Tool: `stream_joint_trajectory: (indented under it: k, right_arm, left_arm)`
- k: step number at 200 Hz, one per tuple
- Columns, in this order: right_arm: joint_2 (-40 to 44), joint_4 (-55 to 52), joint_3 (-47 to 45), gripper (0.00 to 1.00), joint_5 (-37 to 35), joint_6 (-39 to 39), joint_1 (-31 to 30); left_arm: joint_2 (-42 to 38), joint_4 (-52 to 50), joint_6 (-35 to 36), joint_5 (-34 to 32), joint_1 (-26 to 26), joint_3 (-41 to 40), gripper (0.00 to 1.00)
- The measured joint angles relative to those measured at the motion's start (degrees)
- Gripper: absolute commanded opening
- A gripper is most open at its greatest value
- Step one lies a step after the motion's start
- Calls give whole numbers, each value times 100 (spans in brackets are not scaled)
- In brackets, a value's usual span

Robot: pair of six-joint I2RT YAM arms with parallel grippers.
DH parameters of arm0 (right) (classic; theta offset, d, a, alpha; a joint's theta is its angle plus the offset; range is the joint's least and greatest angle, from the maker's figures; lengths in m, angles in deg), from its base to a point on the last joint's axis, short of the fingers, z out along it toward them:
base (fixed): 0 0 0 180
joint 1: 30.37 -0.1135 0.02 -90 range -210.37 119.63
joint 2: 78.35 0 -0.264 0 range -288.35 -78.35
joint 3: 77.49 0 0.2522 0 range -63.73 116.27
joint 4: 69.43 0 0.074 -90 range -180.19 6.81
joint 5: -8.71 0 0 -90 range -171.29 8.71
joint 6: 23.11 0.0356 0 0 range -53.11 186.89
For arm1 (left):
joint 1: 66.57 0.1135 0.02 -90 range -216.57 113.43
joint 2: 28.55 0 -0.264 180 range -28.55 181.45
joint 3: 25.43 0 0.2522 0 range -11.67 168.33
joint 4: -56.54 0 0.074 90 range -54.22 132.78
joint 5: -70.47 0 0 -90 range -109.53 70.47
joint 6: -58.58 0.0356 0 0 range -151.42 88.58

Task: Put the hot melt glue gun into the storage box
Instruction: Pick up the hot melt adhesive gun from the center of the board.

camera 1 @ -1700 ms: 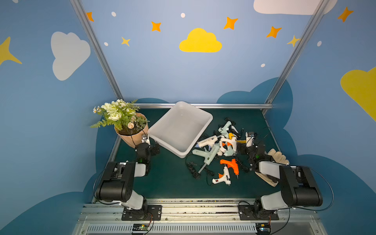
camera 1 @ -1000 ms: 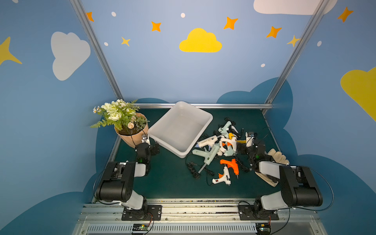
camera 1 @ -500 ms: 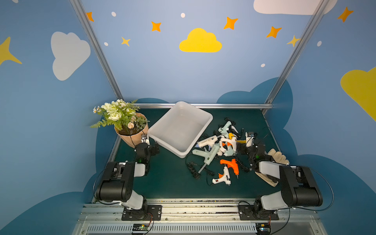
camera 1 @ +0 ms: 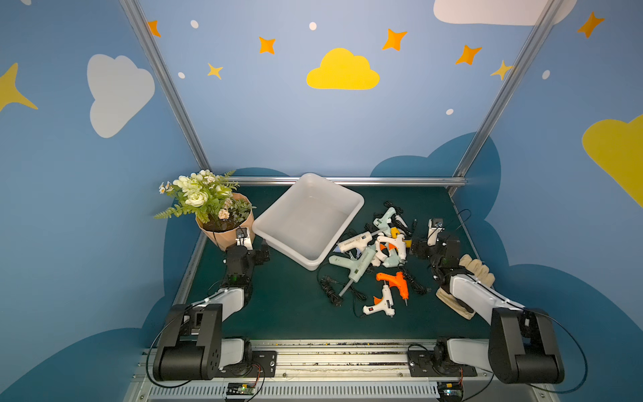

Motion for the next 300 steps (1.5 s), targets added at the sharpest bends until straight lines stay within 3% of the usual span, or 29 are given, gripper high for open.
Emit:
stream_joint_trajectory:
  k: [44,85,139,168,196,239,269,300]
  right_arm:
    - [459,-1499,413,98,-208,605,-28]
    - [562,-2785,804,98,48,1427,-260]
    - [516,-3781,844,98,621,2763,-1488]
    - [772,-3891,750,98,776,3373,-2299]
    - [1137,-3729,461,98,1080,3899,-2723]
    - [1158,-3062,-136,95,1762,4581,-2944]
    - [894,-2522,-138,93,2009,4732,-3034]
    - [514,-2031,-138,87,2085,4765,-3049]
  left_arm:
    - [-490,-745,118,-153,-310,61,100]
    - [-1510,-1700,-24,-225,-686,243,100]
    - [-2697,-2623,-704,-258,-879,341,100]
    - [-3095,-2898,-1073,-157,-890,302,100]
    - [-3257,-3084,-1375,2,-896,302,100]
    - [-2994,-3777,-1812,203,-901,778,100]
    - [-2601,-4312,-2111,420,-933,1506,100]
    - [-2468,-4481,-2369,616,-1207,1591,100]
